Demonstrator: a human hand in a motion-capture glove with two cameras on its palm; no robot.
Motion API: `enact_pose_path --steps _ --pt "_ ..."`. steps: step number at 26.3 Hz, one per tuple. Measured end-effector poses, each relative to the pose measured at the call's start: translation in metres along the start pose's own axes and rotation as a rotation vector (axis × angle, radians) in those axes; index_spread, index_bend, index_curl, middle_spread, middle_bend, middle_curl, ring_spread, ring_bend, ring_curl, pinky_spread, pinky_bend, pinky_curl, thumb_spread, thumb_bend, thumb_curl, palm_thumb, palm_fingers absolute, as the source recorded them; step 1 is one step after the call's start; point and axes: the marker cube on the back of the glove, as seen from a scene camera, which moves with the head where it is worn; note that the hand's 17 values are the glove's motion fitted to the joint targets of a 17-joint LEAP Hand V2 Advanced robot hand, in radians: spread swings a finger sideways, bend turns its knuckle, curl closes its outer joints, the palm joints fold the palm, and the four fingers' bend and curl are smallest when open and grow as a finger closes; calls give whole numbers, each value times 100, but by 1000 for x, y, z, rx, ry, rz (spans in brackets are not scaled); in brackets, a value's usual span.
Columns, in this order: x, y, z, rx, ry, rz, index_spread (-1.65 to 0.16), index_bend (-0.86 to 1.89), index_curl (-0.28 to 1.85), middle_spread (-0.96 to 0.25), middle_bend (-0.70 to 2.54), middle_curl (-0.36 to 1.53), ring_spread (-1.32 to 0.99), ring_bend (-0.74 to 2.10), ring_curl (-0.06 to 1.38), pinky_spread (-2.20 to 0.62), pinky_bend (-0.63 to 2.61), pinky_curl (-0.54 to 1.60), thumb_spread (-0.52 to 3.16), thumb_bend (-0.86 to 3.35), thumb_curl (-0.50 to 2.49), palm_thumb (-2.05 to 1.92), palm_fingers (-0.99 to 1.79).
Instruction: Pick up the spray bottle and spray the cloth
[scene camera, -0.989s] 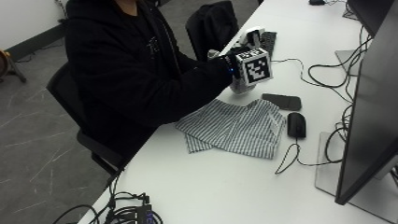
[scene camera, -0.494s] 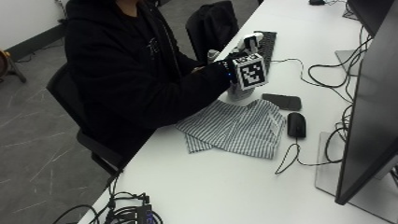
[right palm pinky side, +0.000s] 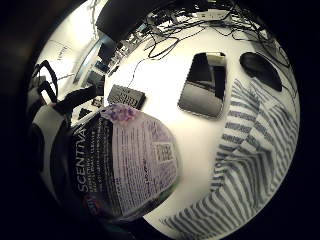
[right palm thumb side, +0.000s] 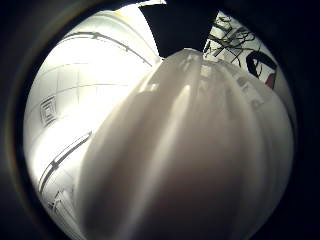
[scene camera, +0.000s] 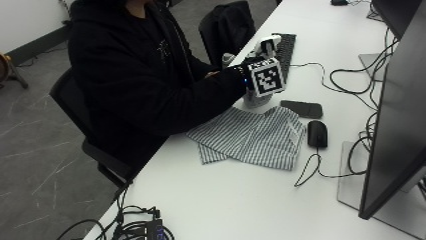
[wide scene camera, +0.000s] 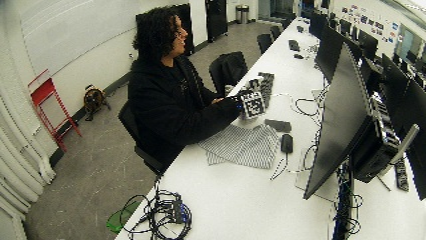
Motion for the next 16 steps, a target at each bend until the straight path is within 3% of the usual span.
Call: enact_pose_path --steps 9,16 --pt "0 6 2 -52 -27 77 -31 19 57 -20 56 54 -23 67 47 -33 40 39 33 -4 80 94 131" --pt "0 21 -4 -87 30 116 -32 13 54 -20 42 51 -21 59 45 -21 39 39 44 -3 78 94 99"
